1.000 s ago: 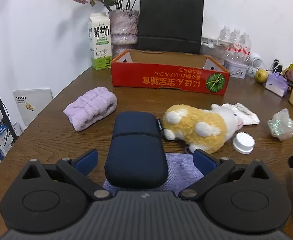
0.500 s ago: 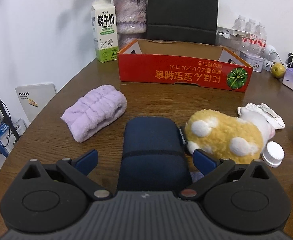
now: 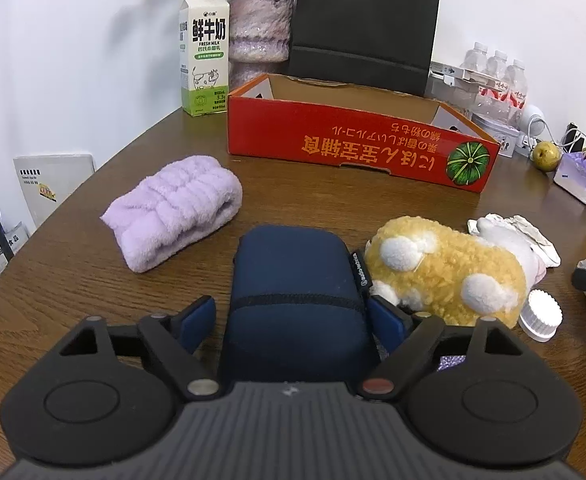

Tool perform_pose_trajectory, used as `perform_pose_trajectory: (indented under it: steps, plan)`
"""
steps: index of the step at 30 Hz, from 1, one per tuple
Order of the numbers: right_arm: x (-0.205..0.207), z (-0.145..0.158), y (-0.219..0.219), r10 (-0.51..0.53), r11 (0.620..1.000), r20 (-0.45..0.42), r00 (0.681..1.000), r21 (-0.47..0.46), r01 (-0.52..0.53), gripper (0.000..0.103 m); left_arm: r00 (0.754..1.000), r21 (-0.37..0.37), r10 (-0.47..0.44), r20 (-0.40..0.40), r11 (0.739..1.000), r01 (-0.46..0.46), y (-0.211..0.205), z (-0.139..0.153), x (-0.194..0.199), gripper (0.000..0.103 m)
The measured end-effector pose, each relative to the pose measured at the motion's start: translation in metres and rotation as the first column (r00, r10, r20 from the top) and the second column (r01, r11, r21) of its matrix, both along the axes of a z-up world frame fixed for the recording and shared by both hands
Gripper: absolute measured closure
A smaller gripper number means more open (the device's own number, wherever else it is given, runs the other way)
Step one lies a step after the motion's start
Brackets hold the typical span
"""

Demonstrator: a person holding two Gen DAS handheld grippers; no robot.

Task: Organize objects
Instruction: 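Close the left gripper on the navy case while the right gripper grasps the glittery bag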

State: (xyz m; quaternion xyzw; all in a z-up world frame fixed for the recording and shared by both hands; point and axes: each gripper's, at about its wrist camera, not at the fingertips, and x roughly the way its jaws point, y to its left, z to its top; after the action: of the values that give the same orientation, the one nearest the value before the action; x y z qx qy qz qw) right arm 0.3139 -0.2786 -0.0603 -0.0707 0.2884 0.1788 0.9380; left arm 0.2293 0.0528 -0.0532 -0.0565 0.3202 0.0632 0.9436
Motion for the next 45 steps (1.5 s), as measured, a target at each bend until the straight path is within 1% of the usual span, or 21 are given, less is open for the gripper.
perform_pose_trajectory:
  steps: [1,4,5,6,9,15,21,22,23,24,25,26,32,37,40,45]
  plan:
    - [0.001,0.000,0.000,0.003,1.000,-0.001,1.000,0.008,-0.003,0.015,1.000,0.001,-0.001,0.000,1.000,0.001,0.000,0.000,0.000,0.014]
    - [0.003,0.000,-0.001,0.007,1.000,-0.012,1.000,0.021,-0.007,0.036,1.000,-0.006,-0.005,0.002,1.000,0.005,0.001,-0.001,-0.001,0.009]
    - [0.004,-0.001,-0.002,0.011,0.999,-0.019,1.000,0.030,-0.010,0.047,1.000,-0.008,-0.005,0.002,1.000,0.005,0.001,-0.001,-0.001,0.008]
    - [0.003,0.000,-0.002,0.010,0.999,-0.020,1.000,0.035,-0.010,0.051,1.000,-0.009,-0.005,0.002,1.000,0.005,0.001,-0.001,-0.001,0.007]
    - [-0.003,0.002,-0.003,0.009,0.999,0.003,1.000,0.043,-0.009,0.058,1.000,-0.017,-0.002,0.005,1.000,0.002,0.003,-0.001,-0.001,0.007]
    - [-0.027,0.007,-0.001,0.007,0.998,0.070,0.997,0.063,-0.011,0.059,1.000,-0.025,0.011,0.010,1.000,-0.010,0.005,-0.001,-0.003,0.006]
    - [-0.057,0.012,0.010,0.026,0.995,0.111,0.993,0.097,-0.037,0.059,1.000,-0.026,0.014,0.013,1.000,-0.013,0.006,0.000,-0.004,0.006]
    - [-0.061,0.013,0.013,0.027,0.994,0.116,0.993,0.099,-0.038,0.059,1.000,-0.026,0.010,0.015,1.000,-0.009,0.006,0.000,-0.005,0.007]
    - [-0.064,0.013,0.015,0.026,0.994,0.120,0.992,0.099,-0.038,0.059,1.000,-0.024,0.003,0.016,1.000,-0.002,0.006,0.000,-0.005,0.011]
    - [-0.066,0.013,0.018,0.028,0.994,0.122,0.992,0.098,-0.040,0.059,1.000,-0.020,-0.007,0.016,1.000,0.007,0.004,0.000,-0.005,0.017]
    - [-0.068,0.014,0.020,0.032,0.994,0.120,0.992,0.098,-0.043,0.059,1.000,-0.015,-0.017,0.017,1.000,0.018,0.003,0.001,-0.006,0.020]
    - [-0.069,0.014,0.022,0.033,0.994,0.121,0.992,0.098,-0.045,0.059,0.999,-0.012,-0.028,0.020,1.000,0.028,0.001,0.001,-0.007,0.030]
    - [-0.078,0.014,0.031,0.036,0.996,0.135,0.990,0.081,-0.048,0.059,0.999,-0.007,-0.028,0.044,1.000,0.028,-0.002,0.003,-0.013,0.038]
    - [-0.084,0.015,0.034,0.048,0.994,0.139,0.989,0.092,-0.061,0.059,0.996,0.005,-0.055,0.070,0.998,0.055,-0.005,0.013,-0.027,0.040]
    - [-0.088,0.015,0.036,0.059,0.993,0.141,0.988,0.095,-0.073,0.059,0.994,0.027,-0.070,0.083,0.997,0.068,-0.007,0.019,-0.037,0.040]
    - [-0.089,0.015,0.036,0.065,0.991,0.139,0.988,0.103,-0.080,0.059,0.995,0.045,-0.082,0.051,0.996,0.080,-0.005,0.015,-0.040,0.040]
